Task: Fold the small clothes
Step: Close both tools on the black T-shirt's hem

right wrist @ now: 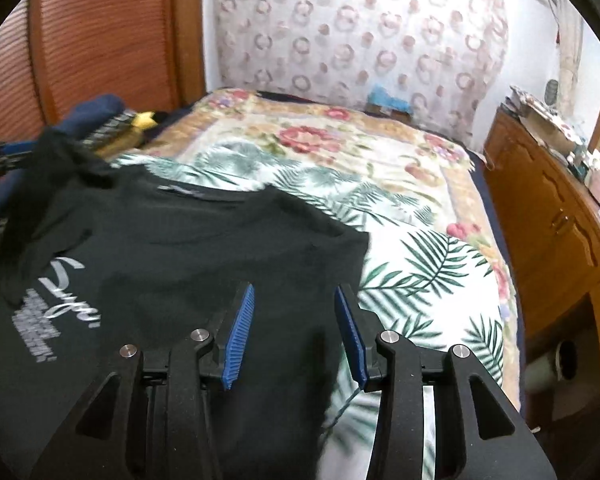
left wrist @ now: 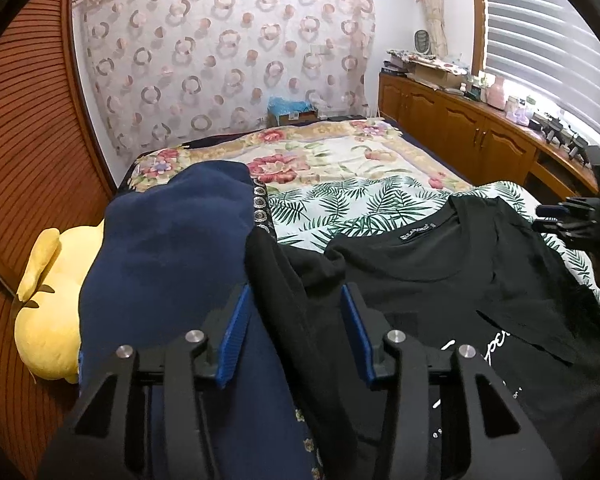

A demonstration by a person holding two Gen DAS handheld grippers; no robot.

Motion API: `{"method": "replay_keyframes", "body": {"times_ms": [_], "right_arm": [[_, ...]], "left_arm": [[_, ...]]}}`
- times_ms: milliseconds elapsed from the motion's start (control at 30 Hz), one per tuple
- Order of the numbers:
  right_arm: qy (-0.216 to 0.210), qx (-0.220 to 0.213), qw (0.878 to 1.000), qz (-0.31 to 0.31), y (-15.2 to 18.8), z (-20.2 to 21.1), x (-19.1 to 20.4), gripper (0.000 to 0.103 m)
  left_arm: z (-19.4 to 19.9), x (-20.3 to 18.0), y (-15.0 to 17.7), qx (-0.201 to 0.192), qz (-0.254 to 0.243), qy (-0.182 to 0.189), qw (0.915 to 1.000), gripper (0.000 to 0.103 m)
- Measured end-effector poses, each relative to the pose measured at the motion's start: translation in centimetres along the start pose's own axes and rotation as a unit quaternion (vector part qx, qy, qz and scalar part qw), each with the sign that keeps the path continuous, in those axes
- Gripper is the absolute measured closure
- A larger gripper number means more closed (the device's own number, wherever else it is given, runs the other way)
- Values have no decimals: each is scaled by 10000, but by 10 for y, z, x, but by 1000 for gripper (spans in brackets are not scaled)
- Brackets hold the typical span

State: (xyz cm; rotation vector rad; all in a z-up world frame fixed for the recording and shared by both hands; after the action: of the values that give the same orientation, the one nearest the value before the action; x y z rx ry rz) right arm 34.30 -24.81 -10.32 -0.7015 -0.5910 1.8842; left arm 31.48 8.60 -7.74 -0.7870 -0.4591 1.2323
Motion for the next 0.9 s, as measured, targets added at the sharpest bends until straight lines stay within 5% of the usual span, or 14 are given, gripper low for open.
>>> {"method": "replay_keyframes", "body": {"times_ms": [133, 200, 267, 633, 700, 733, 833, 900], "right_arm": [[149, 234, 9996, -37, 1, -36, -16, 60], [190, 354, 9991, -111, 2, -50, -24, 59], [189, 451, 9985, -247, 0, -64, -34, 57], [-246, 540, 9981, -188, -7, -72, -24, 53], [-319, 540, 9979, -156, -9, -73, -21, 59], [-405, 530, 9977, -146, -9, -73, -19, 68], [-630, 514, 9966, -93, -12, -72, -11, 99], [-525, 396, 9977, -157, -15, -67, -13, 99]], "left_arm": [[-8, 0, -6, 47, -49, -24, 10000, 61], [-10, -2, -8, 60, -84, -3, 9999, 82], [-12, -3, -8, 91, -100, 41, 9999, 87], [-20, 5, -3, 253, 14, -47, 9997, 88], [-20, 3, -3, 221, -31, 59, 9997, 96], [-21, -1, -2, 226, -61, 153, 9996, 103], [-11, -16, -5, 47, -191, 241, 9995, 102], [0, -26, -8, -100, -223, 354, 9991, 102]]}}
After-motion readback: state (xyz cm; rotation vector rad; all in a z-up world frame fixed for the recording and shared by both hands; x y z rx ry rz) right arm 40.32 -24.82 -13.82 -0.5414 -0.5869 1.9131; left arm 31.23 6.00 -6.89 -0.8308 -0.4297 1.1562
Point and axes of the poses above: each gripper's, at about its wrist camera, not at the fingertips, and z roughly against the way its jaws point, x to its left, y to its underside, the point moved 9 cm from there along -z, roughly the way its jaws point, and after that the axes turned 10 degrees about y, right-handed, at the moved point
